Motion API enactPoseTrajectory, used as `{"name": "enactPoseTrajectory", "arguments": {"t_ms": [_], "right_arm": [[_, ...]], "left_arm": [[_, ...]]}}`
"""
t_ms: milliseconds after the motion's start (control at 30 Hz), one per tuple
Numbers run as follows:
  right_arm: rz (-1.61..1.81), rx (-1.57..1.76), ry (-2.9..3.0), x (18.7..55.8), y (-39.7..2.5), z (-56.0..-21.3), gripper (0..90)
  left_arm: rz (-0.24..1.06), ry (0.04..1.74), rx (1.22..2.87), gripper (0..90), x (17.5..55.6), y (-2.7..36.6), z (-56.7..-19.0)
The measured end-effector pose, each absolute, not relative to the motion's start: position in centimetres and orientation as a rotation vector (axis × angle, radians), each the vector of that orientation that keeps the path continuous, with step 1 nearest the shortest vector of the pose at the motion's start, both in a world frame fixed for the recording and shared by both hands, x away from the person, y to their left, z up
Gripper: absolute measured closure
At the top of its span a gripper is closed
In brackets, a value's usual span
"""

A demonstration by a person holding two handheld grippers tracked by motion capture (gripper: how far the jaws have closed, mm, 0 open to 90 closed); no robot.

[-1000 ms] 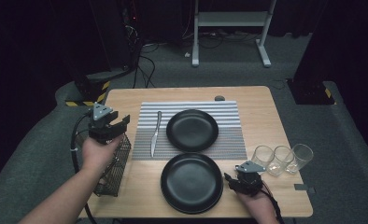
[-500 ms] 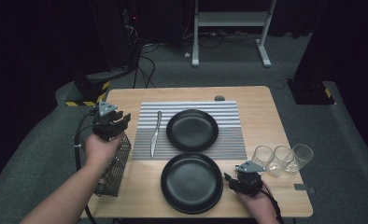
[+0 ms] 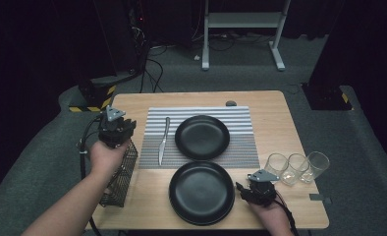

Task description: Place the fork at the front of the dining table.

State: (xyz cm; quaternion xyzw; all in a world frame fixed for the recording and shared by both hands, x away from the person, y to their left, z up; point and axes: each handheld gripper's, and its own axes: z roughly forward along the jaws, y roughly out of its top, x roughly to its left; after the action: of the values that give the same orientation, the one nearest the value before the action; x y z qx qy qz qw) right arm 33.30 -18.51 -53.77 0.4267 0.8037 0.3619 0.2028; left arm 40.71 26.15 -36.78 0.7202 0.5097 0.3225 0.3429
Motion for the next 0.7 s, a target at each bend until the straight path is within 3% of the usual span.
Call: {"name": "enactPoseTrajectory", "arguments": {"t_ms": [700], "right_arm": [[1.010,1.191,2.244,33.30,-18.51,-53.77,41.7]], "left_arm": [[0.916,1.321,1.866,84.9,40.45,25.55,-36.54]]}}
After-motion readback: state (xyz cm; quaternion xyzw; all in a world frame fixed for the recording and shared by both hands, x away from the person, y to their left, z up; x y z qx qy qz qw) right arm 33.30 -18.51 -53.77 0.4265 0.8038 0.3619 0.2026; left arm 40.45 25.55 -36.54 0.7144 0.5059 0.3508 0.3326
